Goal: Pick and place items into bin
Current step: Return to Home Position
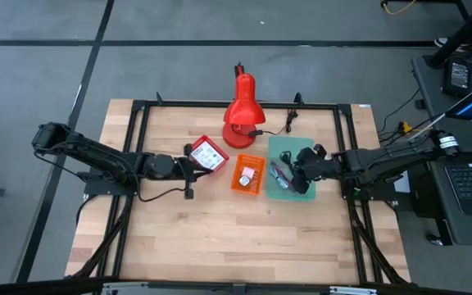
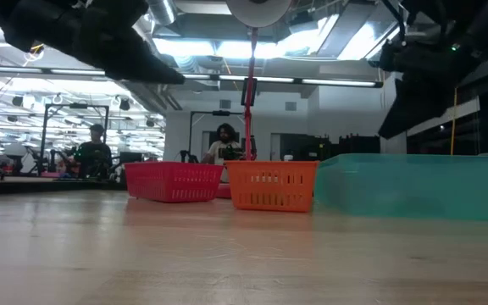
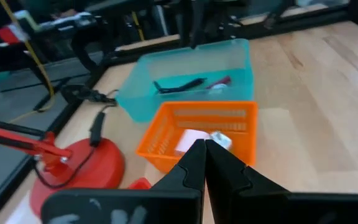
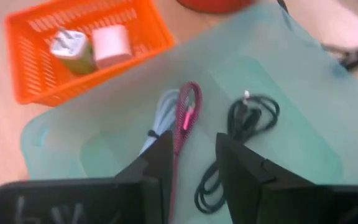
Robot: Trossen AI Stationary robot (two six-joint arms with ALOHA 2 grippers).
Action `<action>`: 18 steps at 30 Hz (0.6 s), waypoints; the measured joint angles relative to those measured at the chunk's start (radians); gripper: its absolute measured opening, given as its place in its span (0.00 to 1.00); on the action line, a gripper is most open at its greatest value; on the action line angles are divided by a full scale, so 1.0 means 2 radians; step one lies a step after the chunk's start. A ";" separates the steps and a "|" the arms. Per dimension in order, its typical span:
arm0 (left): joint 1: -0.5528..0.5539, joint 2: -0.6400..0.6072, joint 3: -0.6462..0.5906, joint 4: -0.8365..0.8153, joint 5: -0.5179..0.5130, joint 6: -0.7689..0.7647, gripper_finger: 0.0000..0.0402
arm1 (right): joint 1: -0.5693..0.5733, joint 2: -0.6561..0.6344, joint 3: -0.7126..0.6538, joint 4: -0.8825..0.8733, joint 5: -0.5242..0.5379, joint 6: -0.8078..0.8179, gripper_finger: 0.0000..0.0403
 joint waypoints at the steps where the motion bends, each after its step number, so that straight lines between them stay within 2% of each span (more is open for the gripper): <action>1: 0.001 -0.001 0.000 0.002 -0.006 0.000 0.01 | 0.000 -0.001 0.002 0.003 0.000 -0.013 0.23; 7: 0.030 -0.013 0.000 -0.001 0.003 0.010 0.01 | 0.000 -0.009 0.029 0.007 -0.009 -0.101 0.03; 13: 0.105 -0.047 0.000 -0.017 0.107 0.026 0.00 | 0.000 -0.036 0.027 0.036 -0.025 -0.155 0.01; 18: 0.152 -0.089 0.000 -0.060 0.152 0.026 0.01 | 0.000 -0.047 -0.023 0.108 -0.036 -0.174 0.00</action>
